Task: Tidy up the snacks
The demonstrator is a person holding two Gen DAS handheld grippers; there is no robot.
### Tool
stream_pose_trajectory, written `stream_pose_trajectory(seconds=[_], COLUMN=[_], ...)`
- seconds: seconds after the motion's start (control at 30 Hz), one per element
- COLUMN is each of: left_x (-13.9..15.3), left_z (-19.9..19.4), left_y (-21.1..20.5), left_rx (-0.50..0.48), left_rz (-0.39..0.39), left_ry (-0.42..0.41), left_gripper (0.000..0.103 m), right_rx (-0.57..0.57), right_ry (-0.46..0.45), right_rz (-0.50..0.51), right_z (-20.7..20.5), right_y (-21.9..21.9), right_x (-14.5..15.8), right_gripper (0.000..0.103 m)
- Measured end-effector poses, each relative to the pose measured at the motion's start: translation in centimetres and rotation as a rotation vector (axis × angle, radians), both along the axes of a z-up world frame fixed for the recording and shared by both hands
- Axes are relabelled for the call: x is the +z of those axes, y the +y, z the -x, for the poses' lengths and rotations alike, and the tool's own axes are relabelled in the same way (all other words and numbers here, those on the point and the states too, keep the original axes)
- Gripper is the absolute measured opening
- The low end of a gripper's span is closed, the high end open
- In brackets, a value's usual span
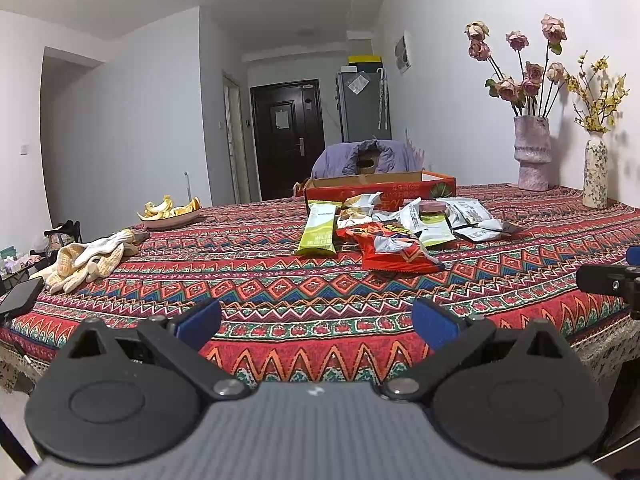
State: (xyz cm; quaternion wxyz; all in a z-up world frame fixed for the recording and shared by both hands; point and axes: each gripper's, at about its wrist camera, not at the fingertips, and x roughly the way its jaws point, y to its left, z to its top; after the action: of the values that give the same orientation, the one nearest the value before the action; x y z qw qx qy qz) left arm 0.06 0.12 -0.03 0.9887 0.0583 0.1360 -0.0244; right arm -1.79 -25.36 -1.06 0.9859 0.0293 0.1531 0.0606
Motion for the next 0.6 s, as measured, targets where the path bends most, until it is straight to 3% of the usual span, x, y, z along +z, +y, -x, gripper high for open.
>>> stream_pose_trajectory(seconds=[0.6], left_x=[0.03], left_z=[0.02], left_y=[-0.27], left_rx=[0.007], left_rz=[-0.003], left_ry=[0.000], left_gripper=[0.103], right_rx=[0.006], right_ry=[0.001], right_rz=[-0.003], right_z=[-0.01], right_y=[0.04], right_x=[-0.03], right_gripper=[0.103])
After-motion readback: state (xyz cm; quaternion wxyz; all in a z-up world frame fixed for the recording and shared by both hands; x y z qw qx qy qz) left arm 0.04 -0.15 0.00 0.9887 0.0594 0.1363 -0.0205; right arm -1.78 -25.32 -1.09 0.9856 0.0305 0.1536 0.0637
